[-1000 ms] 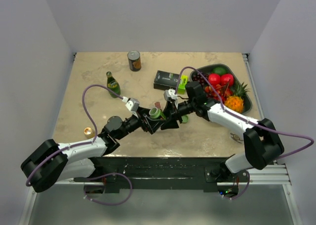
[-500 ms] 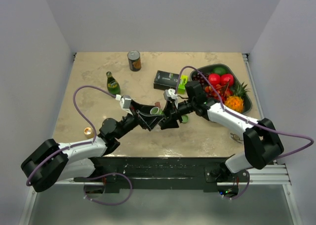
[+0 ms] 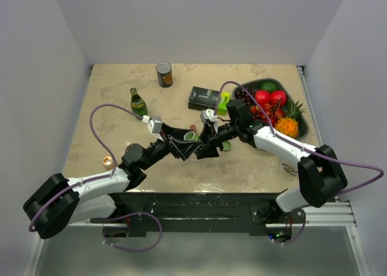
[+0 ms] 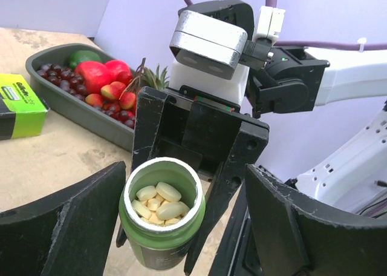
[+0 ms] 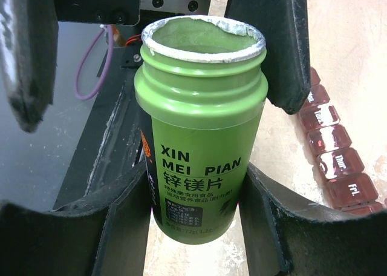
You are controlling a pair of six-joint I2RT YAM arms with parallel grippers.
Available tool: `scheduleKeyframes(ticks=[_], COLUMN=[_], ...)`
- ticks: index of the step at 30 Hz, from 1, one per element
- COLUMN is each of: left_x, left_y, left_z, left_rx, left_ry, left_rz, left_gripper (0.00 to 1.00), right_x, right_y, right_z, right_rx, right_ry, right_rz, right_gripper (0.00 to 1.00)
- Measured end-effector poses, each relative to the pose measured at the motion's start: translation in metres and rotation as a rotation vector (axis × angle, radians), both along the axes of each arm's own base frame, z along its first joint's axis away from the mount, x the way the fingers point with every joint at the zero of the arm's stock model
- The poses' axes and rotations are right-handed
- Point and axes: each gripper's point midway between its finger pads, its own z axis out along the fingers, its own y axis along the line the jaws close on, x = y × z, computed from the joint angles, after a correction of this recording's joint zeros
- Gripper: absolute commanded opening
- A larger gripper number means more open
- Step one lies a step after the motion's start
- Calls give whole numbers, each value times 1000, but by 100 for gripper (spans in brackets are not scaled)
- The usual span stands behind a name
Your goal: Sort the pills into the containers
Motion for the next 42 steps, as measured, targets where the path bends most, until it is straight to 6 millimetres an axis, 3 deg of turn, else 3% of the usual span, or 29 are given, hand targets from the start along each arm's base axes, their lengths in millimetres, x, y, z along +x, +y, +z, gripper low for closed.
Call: scheduleKeyframes(ticks=[12,16,24,29,32,33,35,36,39,42], left_x=[9,9,8,5,4,4,4,4,3,3], left_y=[-6,-7,-10,-11,-11,-11,-11,-11,-11,-10], left_z=[-11,-13,-19,-32,-36,-36,-35,-34,-34,-34], left_rx=[162,180,234,282,297,297,291,288,279,255], left_ry=[-35,-30,-33,-16,-14,-14,-9,-9,-3,6], left_rz=[16,10,-13,-34,-39,-39,-41,-41,-45,-44], left_gripper=[50,52,68,66,49,35,20,2,0,0], right_x=[-1,-1,1,2,2,2,3,3,3,2], right_y=[-1,-2,-4,-5,-5,-5,-5,-4,-5,-5], right_z=[-1,-2,-3,-3,-3,-3,-4,-4,-4,-3], right_rx=[-7,-11,-14,-16,-17,-16,-16,-15,-16,-17], right_ry=[12,17,18,17,17,18,9,4,8,18], right_rz=[-1,-5,-10,-16,-16,-15,-17,-16,-16,-17], right_gripper=[1,1,1,1,1,2,3,5,15,41])
